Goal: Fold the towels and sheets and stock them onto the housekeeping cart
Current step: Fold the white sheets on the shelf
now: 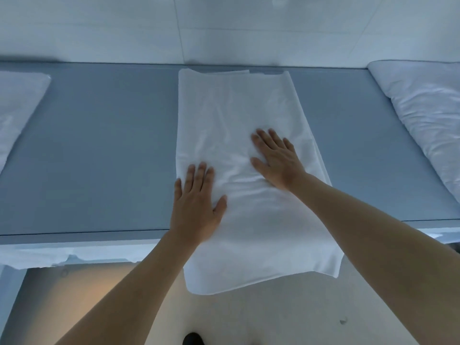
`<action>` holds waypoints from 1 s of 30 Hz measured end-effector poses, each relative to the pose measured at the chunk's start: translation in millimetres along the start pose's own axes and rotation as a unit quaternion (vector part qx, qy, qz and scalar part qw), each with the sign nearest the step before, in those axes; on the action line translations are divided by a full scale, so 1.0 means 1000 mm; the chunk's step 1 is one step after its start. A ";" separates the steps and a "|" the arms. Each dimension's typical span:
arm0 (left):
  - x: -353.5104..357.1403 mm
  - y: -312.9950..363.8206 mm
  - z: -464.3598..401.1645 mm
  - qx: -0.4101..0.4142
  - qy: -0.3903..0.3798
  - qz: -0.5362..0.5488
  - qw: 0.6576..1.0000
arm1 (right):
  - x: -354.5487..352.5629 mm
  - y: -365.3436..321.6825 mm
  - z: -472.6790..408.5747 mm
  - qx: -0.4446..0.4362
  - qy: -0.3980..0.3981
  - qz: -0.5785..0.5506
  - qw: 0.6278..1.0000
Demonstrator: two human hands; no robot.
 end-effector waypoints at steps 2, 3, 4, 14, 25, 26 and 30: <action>-0.002 0.001 0.009 0.007 0.000 0.000 1.000 | 0.003 -0.002 0.011 0.003 0.001 -0.001 1.000; -0.003 0.002 0.016 0.011 0.001 0.001 1.000 | 0.004 -0.003 0.018 0.005 0.002 -0.002 1.000; -0.004 0.004 0.025 0.015 0.002 0.002 1.000 | 0.006 -0.005 0.026 0.006 0.003 -0.003 1.000; -0.007 0.039 0.021 0.099 -0.053 -0.079 0.991 | 0.020 -0.019 0.104 0.000 0.025 -0.017 1.000; 0.009 0.048 0.032 0.098 -0.048 -0.071 0.991 | 0.019 -0.025 0.141 -0.030 0.015 -0.018 0.999; 0.011 0.049 0.044 0.098 -0.043 -0.071 0.992 | 0.021 -0.026 0.150 -0.037 0.021 -0.017 0.999; 0.014 0.054 0.065 0.104 -0.027 -0.070 0.992 | 0.025 -0.027 0.172 -0.055 0.043 -0.007 0.998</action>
Point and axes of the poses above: each hand's wrist, its own z-axis away from the middle knuckle, its own x-axis out of the palm, y = z × x, the point moved 7 cm from there along -z, towards the middle knuckle, and after that the axes turned 3 degrees about x, right-handed, at the moved point
